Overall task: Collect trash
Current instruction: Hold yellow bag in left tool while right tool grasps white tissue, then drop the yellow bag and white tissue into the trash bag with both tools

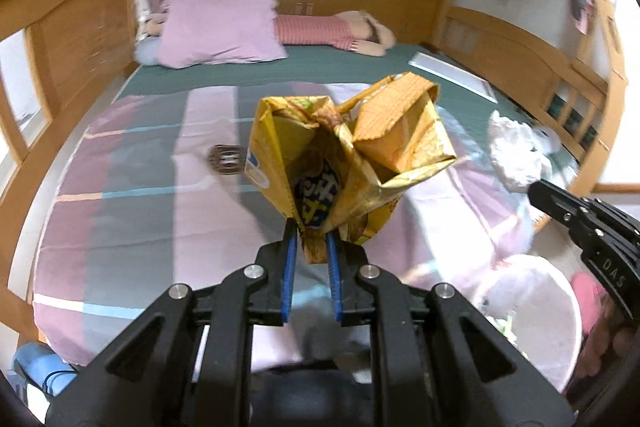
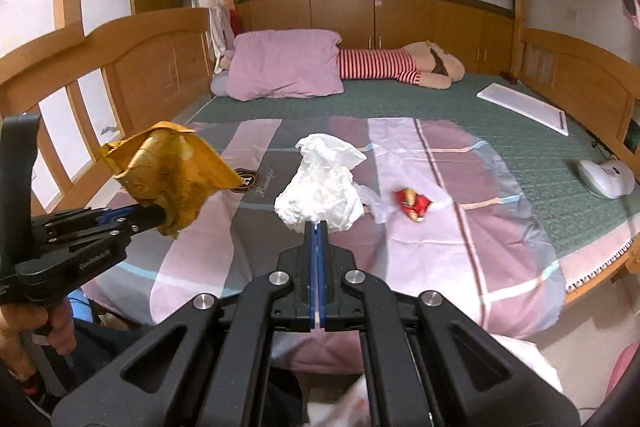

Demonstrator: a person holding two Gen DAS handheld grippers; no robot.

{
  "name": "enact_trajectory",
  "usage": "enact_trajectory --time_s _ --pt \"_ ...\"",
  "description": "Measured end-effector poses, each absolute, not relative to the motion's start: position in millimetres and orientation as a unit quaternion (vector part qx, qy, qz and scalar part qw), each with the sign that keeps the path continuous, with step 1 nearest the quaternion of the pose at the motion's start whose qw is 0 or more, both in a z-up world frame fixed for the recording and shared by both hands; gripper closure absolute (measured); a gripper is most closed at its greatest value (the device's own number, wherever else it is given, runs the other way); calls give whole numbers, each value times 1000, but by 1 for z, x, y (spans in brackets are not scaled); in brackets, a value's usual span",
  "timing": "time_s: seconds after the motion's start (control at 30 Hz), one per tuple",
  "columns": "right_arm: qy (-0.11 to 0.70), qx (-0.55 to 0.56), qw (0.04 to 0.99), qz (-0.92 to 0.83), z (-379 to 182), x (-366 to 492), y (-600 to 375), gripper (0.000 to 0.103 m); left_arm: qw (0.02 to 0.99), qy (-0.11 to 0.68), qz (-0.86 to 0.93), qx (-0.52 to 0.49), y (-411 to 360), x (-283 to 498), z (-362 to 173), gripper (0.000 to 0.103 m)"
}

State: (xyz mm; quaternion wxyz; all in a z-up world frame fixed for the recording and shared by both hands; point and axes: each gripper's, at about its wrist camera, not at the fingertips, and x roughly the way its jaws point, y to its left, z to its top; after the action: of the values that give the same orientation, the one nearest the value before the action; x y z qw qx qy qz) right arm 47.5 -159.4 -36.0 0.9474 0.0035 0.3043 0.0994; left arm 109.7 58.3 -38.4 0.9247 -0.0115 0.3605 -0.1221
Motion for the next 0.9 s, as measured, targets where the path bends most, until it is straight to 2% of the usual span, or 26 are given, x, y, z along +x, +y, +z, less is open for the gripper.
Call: enact_trajectory --time_s 0.33,0.63,0.9 --pt "337 -18 940 56 -48 -15 -231 101 905 365 -214 52 -25 69 -32 88" --pt "405 -7 914 34 -82 -43 -281 101 873 398 -272 77 -71 50 -50 88" --pt "422 -14 906 31 -88 -56 -297 101 857 411 -298 92 -95 44 -59 88"
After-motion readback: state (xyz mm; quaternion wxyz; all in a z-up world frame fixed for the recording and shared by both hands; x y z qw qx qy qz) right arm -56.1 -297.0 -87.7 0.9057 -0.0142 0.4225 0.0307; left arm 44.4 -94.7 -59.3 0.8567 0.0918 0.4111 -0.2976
